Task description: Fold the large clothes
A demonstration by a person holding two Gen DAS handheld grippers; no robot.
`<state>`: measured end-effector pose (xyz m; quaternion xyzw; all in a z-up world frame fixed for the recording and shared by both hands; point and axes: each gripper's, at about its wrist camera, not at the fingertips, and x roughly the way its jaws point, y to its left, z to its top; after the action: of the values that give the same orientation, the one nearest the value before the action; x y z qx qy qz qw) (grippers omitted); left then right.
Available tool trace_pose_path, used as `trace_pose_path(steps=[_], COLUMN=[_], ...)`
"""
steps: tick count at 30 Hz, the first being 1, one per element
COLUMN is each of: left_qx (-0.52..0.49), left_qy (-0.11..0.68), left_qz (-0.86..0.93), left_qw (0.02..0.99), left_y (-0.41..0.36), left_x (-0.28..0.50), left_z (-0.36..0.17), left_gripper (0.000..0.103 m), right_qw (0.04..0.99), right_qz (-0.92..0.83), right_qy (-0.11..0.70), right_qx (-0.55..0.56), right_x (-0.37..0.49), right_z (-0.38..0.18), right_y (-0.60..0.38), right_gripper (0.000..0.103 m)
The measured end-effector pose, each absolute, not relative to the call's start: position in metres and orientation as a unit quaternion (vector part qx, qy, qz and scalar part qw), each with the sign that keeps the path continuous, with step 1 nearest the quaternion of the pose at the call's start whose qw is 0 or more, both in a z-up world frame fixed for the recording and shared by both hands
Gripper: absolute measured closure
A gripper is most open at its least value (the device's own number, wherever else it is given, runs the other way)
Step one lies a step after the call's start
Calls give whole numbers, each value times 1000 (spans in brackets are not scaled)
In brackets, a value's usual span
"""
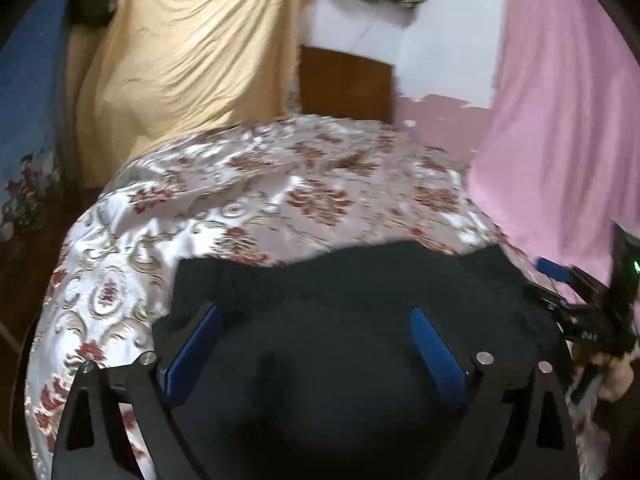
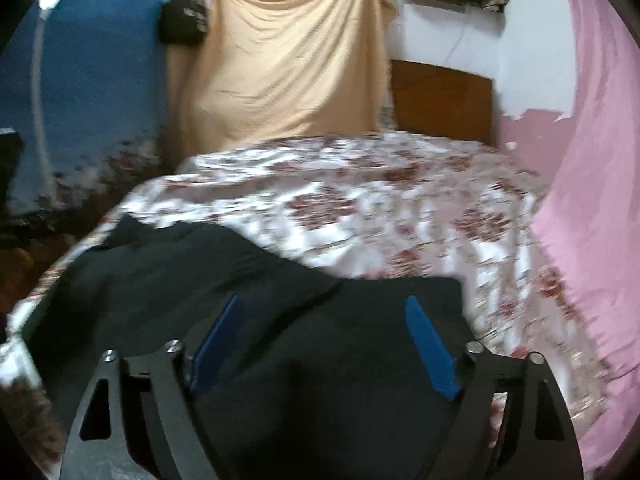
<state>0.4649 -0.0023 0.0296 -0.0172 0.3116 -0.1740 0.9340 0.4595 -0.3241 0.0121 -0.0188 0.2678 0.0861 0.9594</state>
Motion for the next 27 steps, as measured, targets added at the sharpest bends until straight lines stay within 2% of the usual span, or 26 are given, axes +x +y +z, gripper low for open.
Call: trace_pose_path(steps=[4, 11, 17, 27], left_qx=[14, 52, 29, -25], left_qy=[318, 321, 350, 391], left_qz=[-218, -179, -154, -160], left_qw=[923, 929, 924, 906], left_y=[-29, -52, -47, -31], left_x=[448, 488, 537, 585], left_z=[4, -17, -27, -57], left_gripper=[6, 5, 1, 0], right_qw=[953, 943, 937, 926], right_qz=[129, 108, 68, 52], right_qy=[273, 310, 332, 373], right_qx=[-16, -57, -81, -36], right_x=[442, 479, 527, 577], right_z=[-6, -33, -33, -65], right_y=[-309, -287, -296, -319], right_gripper=[21, 21, 21, 20])
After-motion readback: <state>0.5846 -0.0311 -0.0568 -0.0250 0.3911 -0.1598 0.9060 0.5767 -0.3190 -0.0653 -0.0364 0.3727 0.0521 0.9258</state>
